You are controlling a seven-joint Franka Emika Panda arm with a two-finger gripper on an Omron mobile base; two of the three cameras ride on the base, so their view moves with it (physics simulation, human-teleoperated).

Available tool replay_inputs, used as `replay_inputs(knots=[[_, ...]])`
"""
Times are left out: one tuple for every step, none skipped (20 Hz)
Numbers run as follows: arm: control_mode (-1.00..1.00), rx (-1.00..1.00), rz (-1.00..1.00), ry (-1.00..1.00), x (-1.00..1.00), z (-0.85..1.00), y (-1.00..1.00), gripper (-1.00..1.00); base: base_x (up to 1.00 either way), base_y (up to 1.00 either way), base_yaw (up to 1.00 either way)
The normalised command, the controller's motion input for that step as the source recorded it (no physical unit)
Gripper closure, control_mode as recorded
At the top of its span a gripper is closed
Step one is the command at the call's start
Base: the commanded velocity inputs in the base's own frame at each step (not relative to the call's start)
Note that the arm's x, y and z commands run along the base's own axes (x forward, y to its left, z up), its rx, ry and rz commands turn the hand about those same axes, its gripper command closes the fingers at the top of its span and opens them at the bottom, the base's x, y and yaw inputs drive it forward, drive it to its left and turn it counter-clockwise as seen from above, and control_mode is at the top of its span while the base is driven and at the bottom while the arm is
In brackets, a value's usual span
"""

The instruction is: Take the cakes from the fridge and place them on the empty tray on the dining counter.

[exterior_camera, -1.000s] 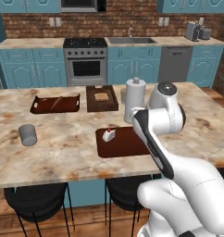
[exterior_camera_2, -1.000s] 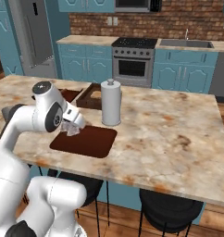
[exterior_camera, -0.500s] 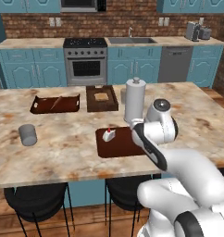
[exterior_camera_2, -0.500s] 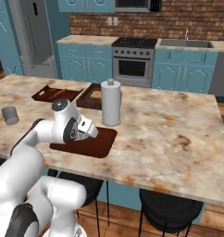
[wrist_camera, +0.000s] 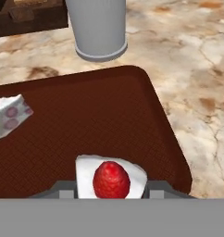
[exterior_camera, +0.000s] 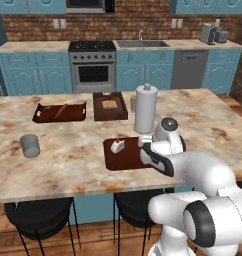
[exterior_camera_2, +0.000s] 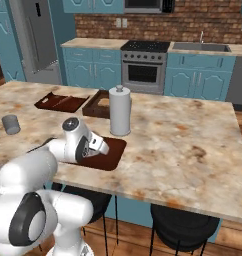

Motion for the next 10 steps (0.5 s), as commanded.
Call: replay_inputs(knots=[[-1.0,-0.02,0.0,0.0,0.51,-0.28,0.0,1.0,0.0,0.0,0.0],[-1.0,-0.02,0.0,0.0,0.56,-0.26,0.0,1.0,0.0,0.0,0.0],[-1.0,-0.02,0.0,0.0,0.58,-0.24,0.0,1.0,0.0,0.0,0.0],[-1.0,-0.01,0.0,0.0,0.58,-0.21,0.0,1.0,0.0,0.0,0.0],[-1.0,-0.01,0.0,0.0,0.58,-0.19,-0.01,1.0,0.0,0.0,0.0],[-1.0,0.0,0.0,0.0,0.54,-0.2,-0.02,1.0,0.0,0.0,0.0],[-1.0,0.0,0.0,0.0,0.52,-0.21,-0.03,1.0,0.0,0.0,0.0],[-1.0,0.0,0.0,0.0,0.52,-0.21,-0.03,1.0,0.0,0.0,0.0],[-1.0,0.0,0.0,0.0,0.51,-0.21,-0.02,1.0,0.0,0.0,0.0],[-1.0,0.0,0.0,0.0,0.49,-0.21,-0.03,1.0,0.0,0.0,0.0]])
